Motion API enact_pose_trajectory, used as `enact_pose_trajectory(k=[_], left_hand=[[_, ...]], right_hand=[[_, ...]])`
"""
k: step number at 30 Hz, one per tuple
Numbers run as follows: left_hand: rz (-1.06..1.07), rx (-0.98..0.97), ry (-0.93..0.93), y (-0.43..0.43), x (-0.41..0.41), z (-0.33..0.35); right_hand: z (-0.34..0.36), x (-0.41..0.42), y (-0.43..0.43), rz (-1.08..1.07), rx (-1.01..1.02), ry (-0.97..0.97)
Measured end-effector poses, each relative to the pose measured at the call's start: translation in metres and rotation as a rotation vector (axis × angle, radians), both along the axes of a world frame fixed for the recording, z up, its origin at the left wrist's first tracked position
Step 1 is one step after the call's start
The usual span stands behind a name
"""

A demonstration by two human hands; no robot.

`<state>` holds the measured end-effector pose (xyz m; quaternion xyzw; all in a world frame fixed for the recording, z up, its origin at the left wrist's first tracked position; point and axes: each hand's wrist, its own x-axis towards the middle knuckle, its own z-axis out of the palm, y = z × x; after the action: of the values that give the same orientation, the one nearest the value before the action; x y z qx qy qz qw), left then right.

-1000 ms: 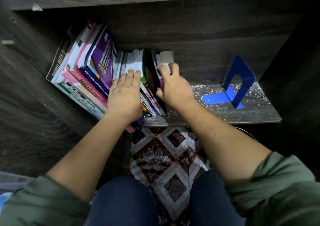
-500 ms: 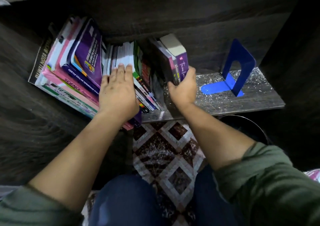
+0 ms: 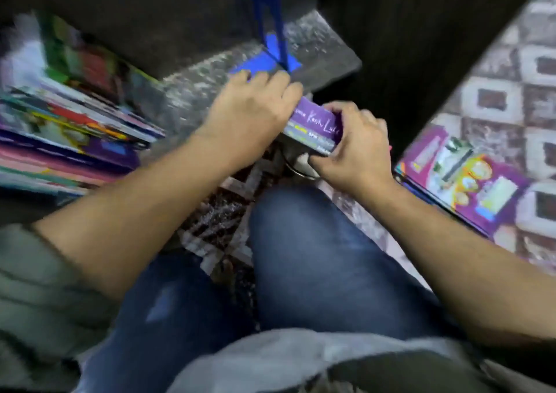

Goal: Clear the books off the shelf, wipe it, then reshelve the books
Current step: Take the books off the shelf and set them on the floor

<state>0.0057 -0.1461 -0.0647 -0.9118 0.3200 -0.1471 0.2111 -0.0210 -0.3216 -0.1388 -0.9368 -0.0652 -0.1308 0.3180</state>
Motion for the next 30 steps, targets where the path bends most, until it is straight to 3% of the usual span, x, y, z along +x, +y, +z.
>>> enact_pose_trajectory(k=[7, 11, 14, 18, 21, 26, 30], left_hand=[[-0.137, 0.023, 0.381, -0.134, 0.001, -0.032], [-0.218, 0.123, 0.483, -0.183, -0.004, -0.072], [-0.344, 0.279, 0.413, -0.206, -0.005, -0.099], [-0.647, 0.285, 0.273, -0.234, 0.012, -0.112], [-0.725, 0.372, 0.118, -0.259, 0.035, -0.117], [-0.418, 0.763, 0.175, -0.284, 0.058, -0.156], [-0.434, 0.855, 0.137, -0.282, 0.06, -0.184]], right_hand=[[-0.056, -0.055, -0.098, -0.194, 0.057, 0.075], [-0.087, -0.074, -0.138, -0.204, 0.108, 0.394], [-0.116, -0.085, -0.16, -0.226, 0.111, 0.481], [-0.151, -0.087, -0.189, -0.312, 0.076, 0.53], [-0.173, -0.083, -0.213, -0.418, -0.037, 0.533], [-0.195, -0.061, -0.251, -0.533, -0.202, 0.528], [-0.213, -0.025, -0.275, -0.6, -0.314, 0.451]])
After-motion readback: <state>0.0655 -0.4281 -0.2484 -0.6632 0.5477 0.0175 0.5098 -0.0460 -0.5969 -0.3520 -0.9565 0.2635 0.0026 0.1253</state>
